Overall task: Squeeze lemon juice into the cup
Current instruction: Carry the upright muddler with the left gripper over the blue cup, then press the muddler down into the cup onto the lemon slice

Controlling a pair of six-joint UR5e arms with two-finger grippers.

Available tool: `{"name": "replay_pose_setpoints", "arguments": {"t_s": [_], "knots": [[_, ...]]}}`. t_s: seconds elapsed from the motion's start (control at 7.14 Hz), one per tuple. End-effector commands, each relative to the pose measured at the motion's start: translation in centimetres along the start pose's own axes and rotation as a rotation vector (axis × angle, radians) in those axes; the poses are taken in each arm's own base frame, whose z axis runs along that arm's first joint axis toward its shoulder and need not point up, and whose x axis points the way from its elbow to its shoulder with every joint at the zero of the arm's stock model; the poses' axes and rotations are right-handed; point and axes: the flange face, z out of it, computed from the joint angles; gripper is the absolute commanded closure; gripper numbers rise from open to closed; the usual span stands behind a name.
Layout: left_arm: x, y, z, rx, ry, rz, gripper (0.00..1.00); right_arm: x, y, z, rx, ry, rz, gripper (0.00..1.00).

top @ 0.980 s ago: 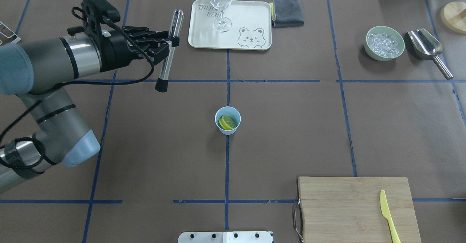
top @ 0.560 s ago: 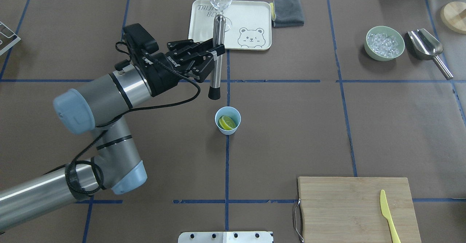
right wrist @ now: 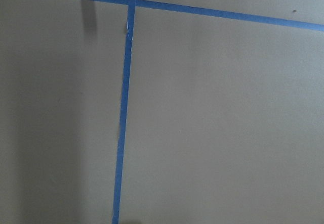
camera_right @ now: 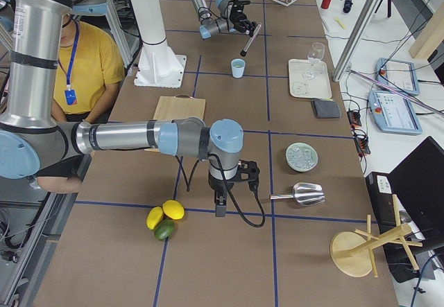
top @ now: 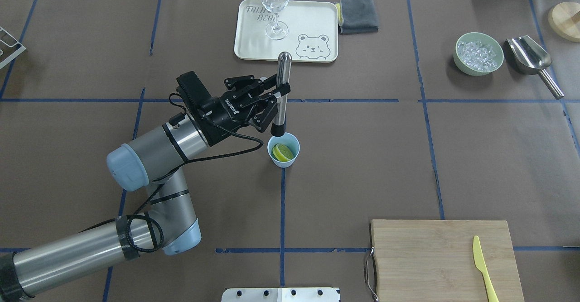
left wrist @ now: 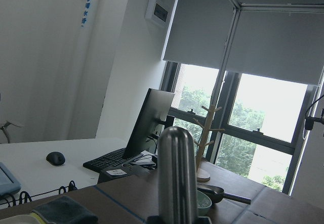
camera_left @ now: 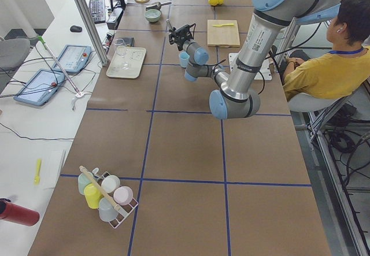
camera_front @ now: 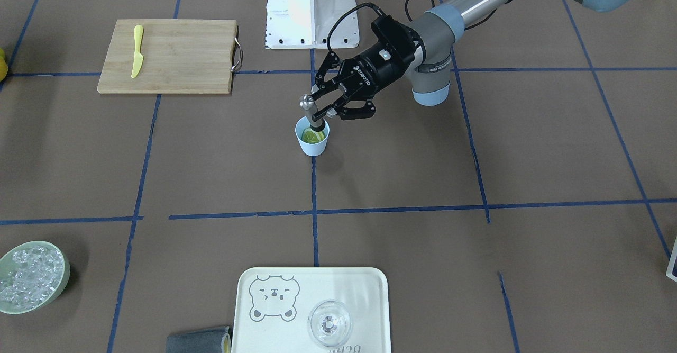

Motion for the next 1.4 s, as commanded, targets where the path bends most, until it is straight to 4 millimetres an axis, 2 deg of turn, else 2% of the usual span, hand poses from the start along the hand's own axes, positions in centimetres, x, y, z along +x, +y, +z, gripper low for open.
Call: {"name": "replay_pose_setpoints", "arguments": {"t_s": [0.0,0.42,0.7,0.84,0.98,1.26], "knots": [[1.4,2.5,-0.2,-0.025,0.014,0.044,1.0,0.1,0.0,0.0,0.0,0.001,0.001,0.0],[0.5,5.3,-0.1,-0.07,-0.028,0.056,1.0,0.2,0.1,-0.1,0.002,0.001,0.006,0.0],[0.9,7.4,-0.4,-0.098,-0.045,0.054,1.0,0.2,0.1,-0.1,0.002,0.001,0.006,0.0],[1.4,7.5,-0.4,-0.097,-0.044,0.048,1.0,0.2,0.1,-0.1,0.002,0.001,0.006,0.0],[1.7,7.2,-0.3,-0.093,-0.034,0.047,1.0,0.3,0.1,0.0,0.001,0.001,0.007,0.0],[3.2,3.6,0.3,-0.026,-0.004,0.024,1.0,0.2,0.1,-0.1,0.002,0.0,0.007,0.0]]}}
